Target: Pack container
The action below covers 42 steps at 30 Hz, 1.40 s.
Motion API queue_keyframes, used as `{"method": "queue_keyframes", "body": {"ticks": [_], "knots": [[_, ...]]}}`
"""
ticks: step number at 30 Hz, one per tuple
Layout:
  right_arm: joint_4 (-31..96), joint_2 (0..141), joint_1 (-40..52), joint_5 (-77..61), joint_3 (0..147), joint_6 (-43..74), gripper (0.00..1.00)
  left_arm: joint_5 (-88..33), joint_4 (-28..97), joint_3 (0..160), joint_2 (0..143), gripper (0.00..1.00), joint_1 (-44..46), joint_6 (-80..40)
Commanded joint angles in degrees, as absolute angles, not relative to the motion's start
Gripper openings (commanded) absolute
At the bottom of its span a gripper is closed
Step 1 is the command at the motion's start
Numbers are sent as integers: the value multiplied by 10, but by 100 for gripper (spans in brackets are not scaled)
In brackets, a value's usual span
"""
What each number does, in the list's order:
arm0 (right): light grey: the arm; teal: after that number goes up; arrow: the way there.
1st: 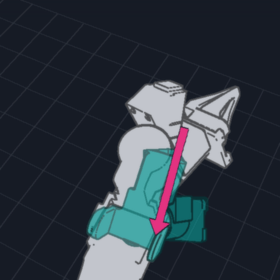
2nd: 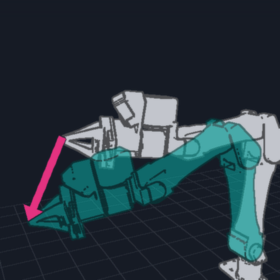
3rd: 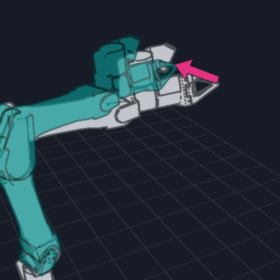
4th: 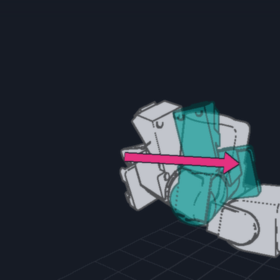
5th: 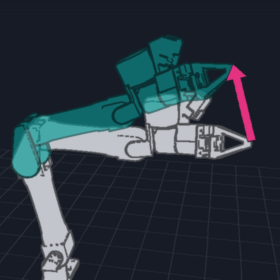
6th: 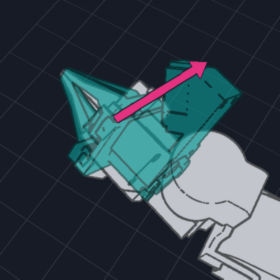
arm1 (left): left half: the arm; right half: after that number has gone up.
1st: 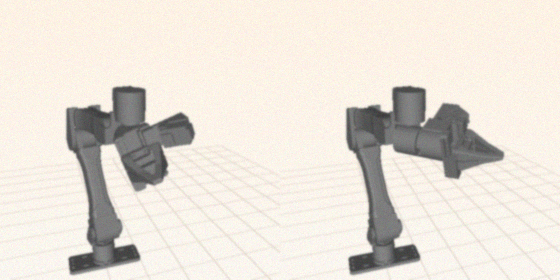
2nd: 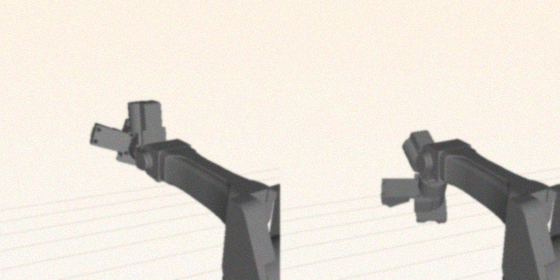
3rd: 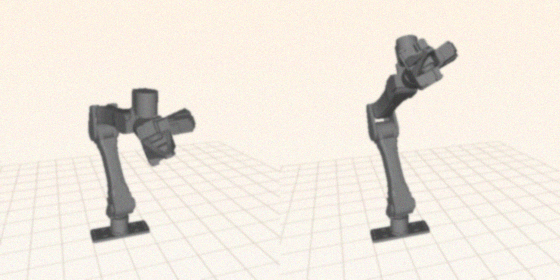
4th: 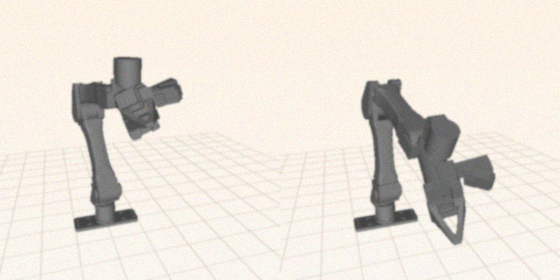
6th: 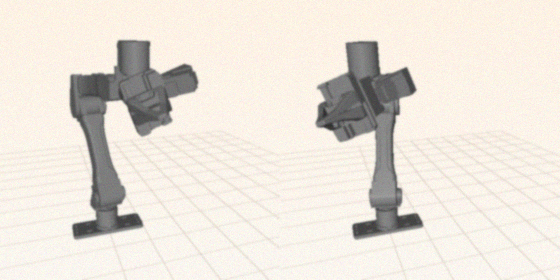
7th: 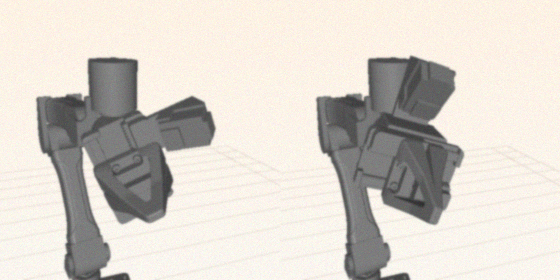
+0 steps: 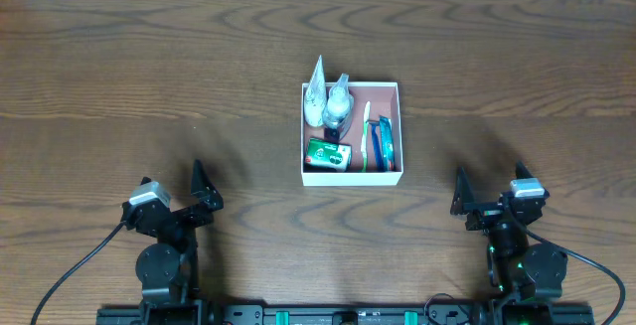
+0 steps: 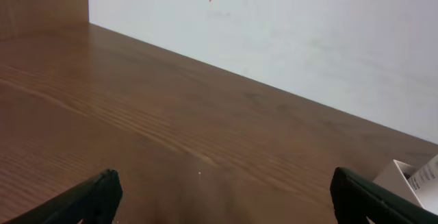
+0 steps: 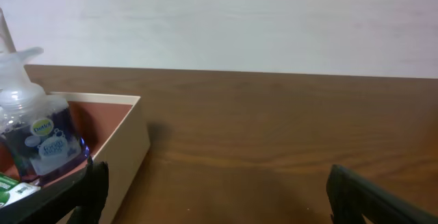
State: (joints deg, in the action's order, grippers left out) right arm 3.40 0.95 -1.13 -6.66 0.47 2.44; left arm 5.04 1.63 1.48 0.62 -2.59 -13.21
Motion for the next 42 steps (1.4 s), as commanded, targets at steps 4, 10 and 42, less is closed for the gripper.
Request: {"method": "queue_keyframes", "body": {"ticks": [4,10,42], "knots": [[36,3,-15,-69,3,16,99,55,37,2,3,98,-29,-123],[36,3,-15,-69,3,16,99,55,37,2,3,98,-29,-123],[36,3,-15,-69,3,16,99,55,37,2,3,98,-29,-123]]}}
